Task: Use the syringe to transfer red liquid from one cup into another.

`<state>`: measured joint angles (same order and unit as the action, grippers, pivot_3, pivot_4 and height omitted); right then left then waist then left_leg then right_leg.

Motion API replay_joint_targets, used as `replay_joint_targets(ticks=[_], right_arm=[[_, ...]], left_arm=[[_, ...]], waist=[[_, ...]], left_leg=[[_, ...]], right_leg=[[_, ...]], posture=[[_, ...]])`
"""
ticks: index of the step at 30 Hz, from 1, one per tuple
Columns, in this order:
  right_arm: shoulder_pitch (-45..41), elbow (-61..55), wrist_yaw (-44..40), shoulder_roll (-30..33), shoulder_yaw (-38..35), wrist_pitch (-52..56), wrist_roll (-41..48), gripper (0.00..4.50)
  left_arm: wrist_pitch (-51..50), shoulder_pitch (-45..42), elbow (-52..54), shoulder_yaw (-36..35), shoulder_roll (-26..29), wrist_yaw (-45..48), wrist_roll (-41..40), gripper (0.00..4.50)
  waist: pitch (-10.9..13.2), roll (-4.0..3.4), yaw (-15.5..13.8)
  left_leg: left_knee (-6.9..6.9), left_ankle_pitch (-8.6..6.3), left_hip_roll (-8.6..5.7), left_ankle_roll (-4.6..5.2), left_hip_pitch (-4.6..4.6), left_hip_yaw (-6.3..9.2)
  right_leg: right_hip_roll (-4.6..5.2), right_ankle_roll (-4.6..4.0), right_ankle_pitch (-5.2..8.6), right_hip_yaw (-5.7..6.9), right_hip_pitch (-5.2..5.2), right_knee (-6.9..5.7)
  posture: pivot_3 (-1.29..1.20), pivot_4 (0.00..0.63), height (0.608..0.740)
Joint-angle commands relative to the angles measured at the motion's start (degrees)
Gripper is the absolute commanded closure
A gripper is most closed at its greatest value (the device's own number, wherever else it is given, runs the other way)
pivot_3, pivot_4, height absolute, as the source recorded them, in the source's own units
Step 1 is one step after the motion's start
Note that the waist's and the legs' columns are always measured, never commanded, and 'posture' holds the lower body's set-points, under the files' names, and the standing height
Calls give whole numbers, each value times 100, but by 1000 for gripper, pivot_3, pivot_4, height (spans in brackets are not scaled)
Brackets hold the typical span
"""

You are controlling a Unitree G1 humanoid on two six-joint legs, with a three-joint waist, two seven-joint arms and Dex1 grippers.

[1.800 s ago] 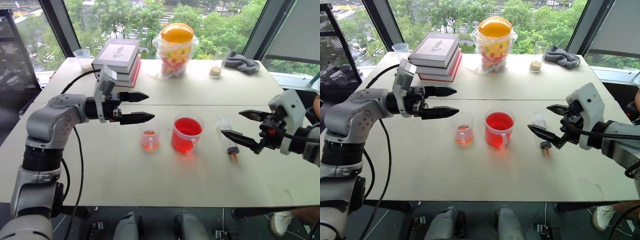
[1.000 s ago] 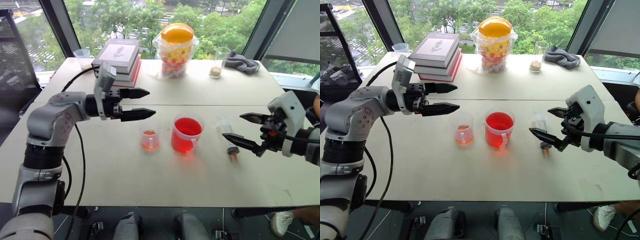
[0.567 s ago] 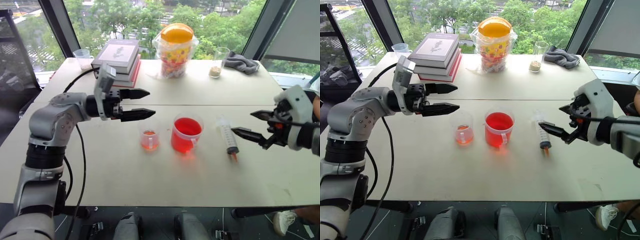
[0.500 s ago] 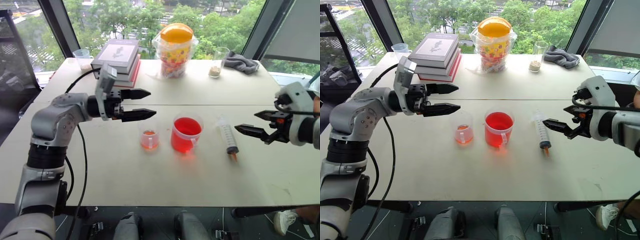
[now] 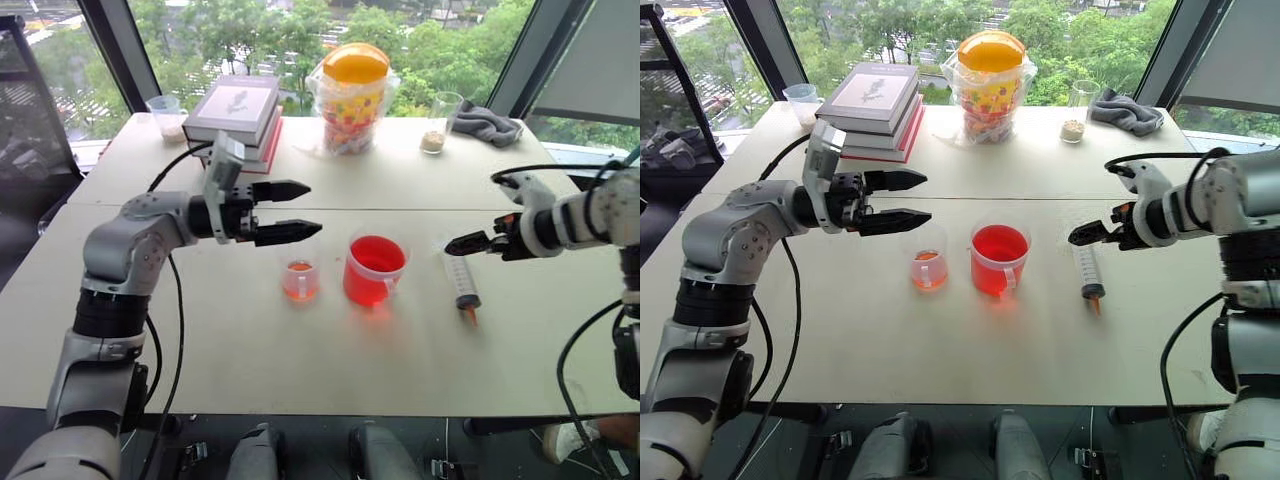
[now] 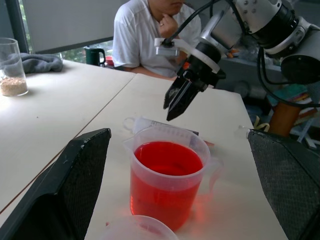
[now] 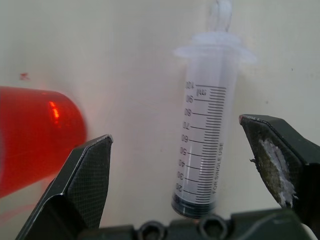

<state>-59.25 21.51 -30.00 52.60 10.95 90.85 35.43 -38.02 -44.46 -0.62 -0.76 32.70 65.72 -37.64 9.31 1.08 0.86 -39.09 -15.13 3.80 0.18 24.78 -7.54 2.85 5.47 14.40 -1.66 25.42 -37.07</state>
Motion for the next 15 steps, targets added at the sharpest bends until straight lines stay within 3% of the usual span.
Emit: replay_joint_targets(ticks=[1, 5, 13, 15], right_arm=[[-348, 598, -295, -214, 444, -394, -484, 41], [-520, 1302, -583, -571, 1101, -1025, -1156, 41], [-890, 2816, -1141, -1229, 1392, -1946, -2133, 41], [-926, 2992, -1326, -1335, 1501, -2098, -2369, 545]], left_arm=[[42, 76, 326, -157, 28, -132, -61, 0], [4, 272, 579, -220, 76, -296, -89, 0], [-81, 427, 860, -304, 148, -525, -195, 0], [-88, 464, 908, -315, 177, -560, -192, 0]], waist=[[0, 0, 7], [0, -1, 14], [0, -1, 23], [0, -1, 36]], left_leg=[[0, 0, 0, 0, 1, -1], [0, 0, 0, 0, 4, 1], [-7, 0, 0, 0, 3, 1], [-8, 1, 0, -1, 2, 1]], right_leg=[[0, 2, -1, 1, 1, 0], [-2, 5, -2, 3, 4, -1], [-3, 6, -3, 4, -2, -3], [-3, 5, -3, 4, -3, -4]], posture=[[0, 150, 740], [0, 150, 740], [0, 150, 740], [0, 150, 740]])
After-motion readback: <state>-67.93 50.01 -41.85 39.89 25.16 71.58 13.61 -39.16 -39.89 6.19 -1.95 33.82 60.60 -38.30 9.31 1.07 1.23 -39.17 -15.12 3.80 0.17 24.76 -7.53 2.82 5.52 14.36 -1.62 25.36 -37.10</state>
